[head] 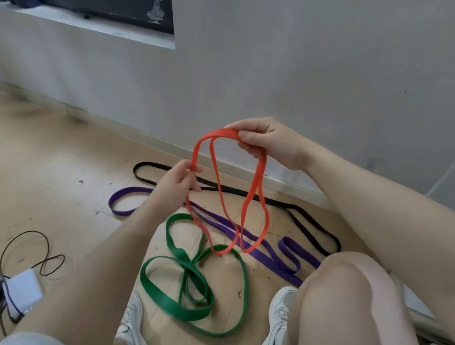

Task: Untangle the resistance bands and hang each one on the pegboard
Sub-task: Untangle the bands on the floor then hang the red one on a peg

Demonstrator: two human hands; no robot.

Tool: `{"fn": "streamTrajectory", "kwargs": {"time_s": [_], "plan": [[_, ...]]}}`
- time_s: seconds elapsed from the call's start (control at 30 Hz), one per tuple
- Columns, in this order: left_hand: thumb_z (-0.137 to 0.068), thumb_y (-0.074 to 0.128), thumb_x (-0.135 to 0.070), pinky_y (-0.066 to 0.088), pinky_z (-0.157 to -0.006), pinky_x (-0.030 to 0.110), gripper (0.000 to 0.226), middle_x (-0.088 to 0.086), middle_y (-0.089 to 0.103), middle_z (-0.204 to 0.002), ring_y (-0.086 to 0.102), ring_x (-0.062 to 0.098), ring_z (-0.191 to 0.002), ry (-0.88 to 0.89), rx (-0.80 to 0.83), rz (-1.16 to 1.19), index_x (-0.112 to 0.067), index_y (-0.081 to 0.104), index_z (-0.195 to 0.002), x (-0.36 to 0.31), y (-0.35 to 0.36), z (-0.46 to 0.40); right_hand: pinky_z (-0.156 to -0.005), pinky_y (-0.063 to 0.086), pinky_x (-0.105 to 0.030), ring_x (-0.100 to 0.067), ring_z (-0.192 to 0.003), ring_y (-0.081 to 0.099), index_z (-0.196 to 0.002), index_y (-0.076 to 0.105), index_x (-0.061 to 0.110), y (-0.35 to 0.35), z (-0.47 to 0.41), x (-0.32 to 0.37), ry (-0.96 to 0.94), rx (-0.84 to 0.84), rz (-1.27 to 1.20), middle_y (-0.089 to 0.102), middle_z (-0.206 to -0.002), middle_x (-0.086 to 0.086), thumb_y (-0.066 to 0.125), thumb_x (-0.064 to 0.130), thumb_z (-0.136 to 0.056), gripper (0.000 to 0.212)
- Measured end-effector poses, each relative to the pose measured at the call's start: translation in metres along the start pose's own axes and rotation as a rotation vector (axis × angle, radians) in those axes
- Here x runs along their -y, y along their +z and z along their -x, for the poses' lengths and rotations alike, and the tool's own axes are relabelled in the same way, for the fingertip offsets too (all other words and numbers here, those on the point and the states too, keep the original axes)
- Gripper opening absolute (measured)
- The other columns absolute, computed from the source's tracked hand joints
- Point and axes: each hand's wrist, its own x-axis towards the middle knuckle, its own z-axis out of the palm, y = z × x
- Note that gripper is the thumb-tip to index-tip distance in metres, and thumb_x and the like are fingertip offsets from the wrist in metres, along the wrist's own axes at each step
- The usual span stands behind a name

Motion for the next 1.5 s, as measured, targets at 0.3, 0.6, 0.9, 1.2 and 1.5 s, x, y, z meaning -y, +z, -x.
{"fn": "streamTrajectory", "kwargs": {"time_s": [0.3, 0.6, 0.9, 1.2, 1.5], "plan": [[-0.091, 0.056, -0.014, 0.042, -0.100, 0.030, 0.035, -0.009, 0.064, -0.118, 0.056, 0.003, -0.113, 0.029, 0.302, 0.151, -0.031, 0.052, -0.121, -0.019, 0.005, 0.020, -0.056, 0.038, -0.011, 0.000, -0.058, 0.046, -0.114, 0.062, 0.009, 0.007, 0.013, 0.011, -0.052, 0.032, -0.061, 0.053, -0.062, 0.012, 0.042, 0.008, -0.098, 0.026], [-0.085, 0.065, -0.026, 0.043, -0.060, 0.026, 0.006, -0.008, 0.054, -0.069, 0.051, 0.014, -0.062, 0.132, 0.012, -0.661, -0.022, 0.064, -0.090, -0.003, -0.061, 0.022, -0.054, 0.039, -0.022, -0.007, -0.057, 0.053, -0.086, 0.065, 0.016, 0.006, 0.022, -0.015, 0.275, 0.137, 0.841, 0.064, -0.067, 0.003, 0.054, 0.038, -0.092, 0.025], [-0.097, 0.040, -0.020, 0.033, -0.094, 0.031, 0.025, 0.001, 0.052, -0.119, 0.047, 0.021, -0.113, 0.180, 0.121, -1.341, -0.021, 0.047, -0.122, 0.060, -0.064, -0.007, -0.054, 0.047, -0.024, -0.014, -0.056, 0.053, -0.092, 0.056, 0.013, 0.065, -0.018, -0.084, 0.511, 0.365, 0.576, 0.056, -0.070, -0.003, 0.036, 0.037, -0.100, 0.033], [-0.096, 0.038, -0.015, 0.036, -0.096, 0.035, 0.027, 0.008, 0.046, -0.122, 0.043, 0.026, -0.113, -0.162, 0.317, -1.326, -0.013, 0.041, -0.123, 0.230, -0.017, -0.072, -0.063, 0.044, -0.021, -0.014, -0.078, 0.056, -0.097, 0.053, 0.020, 0.112, -0.081, -0.242, 0.525, 0.334, 0.558, 0.057, -0.087, 0.001, 0.051, 0.010, -0.088, 0.013], [-0.096, 0.034, -0.012, 0.028, -0.104, 0.040, 0.032, 0.015, 0.040, -0.130, 0.036, 0.032, -0.123, -0.172, 0.340, -1.315, -0.010, 0.037, -0.128, 0.311, 0.032, -0.157, -0.076, 0.047, -0.036, -0.029, -0.100, 0.058, -0.115, 0.051, 0.014, 0.129, -0.142, -0.371, 0.645, 0.424, 1.058, 0.058, -0.106, -0.008, 0.040, 0.013, -0.094, 0.024]]}}
